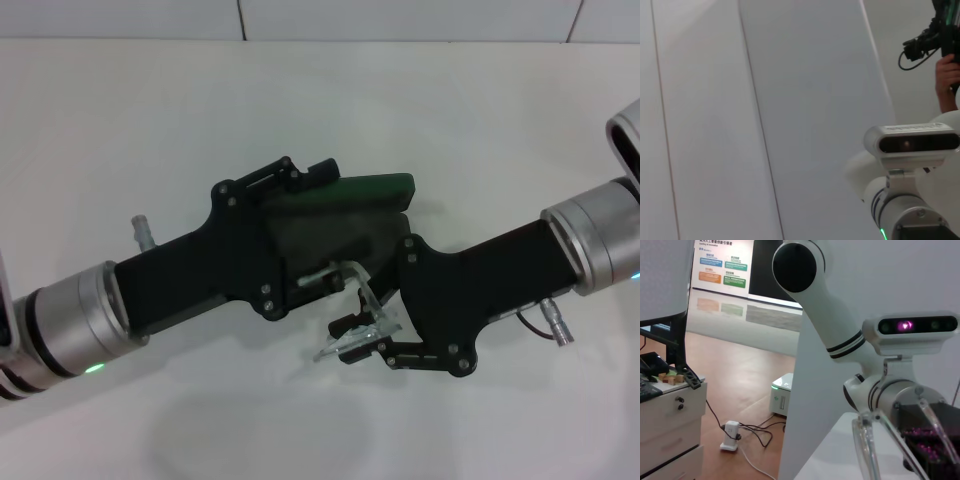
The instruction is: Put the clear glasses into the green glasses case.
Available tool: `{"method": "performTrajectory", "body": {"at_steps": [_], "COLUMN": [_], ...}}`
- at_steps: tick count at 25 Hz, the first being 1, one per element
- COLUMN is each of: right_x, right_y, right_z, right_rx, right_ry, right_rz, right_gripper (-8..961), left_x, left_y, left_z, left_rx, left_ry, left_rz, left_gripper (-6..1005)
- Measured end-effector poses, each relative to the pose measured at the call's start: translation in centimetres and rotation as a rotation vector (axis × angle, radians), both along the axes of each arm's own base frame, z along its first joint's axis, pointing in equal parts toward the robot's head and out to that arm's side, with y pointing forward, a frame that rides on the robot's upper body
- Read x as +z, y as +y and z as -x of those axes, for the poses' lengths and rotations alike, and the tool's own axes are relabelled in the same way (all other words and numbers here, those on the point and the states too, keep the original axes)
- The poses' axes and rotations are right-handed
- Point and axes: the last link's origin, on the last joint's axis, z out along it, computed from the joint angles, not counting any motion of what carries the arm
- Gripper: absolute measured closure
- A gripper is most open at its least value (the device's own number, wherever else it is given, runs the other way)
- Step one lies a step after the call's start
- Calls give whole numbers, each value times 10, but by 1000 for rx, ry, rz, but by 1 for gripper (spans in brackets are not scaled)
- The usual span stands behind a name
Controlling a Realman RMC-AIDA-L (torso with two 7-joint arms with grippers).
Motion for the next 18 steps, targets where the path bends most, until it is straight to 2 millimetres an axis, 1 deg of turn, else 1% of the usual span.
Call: {"method": "performTrajectory", "body": {"at_steps": [18], "right_x": [12], "right_y": [6], "right_z": [-7], "right_rx": [-11], "right_ry": [-32], "right_rz": [-24], "right_gripper": [827], "left_x": [-3], "left_y": [-2], "left_z": [-1], "left_rx": [-23], "left_ry": [19], "left_rz": [-7], "left_gripper": [333]}}
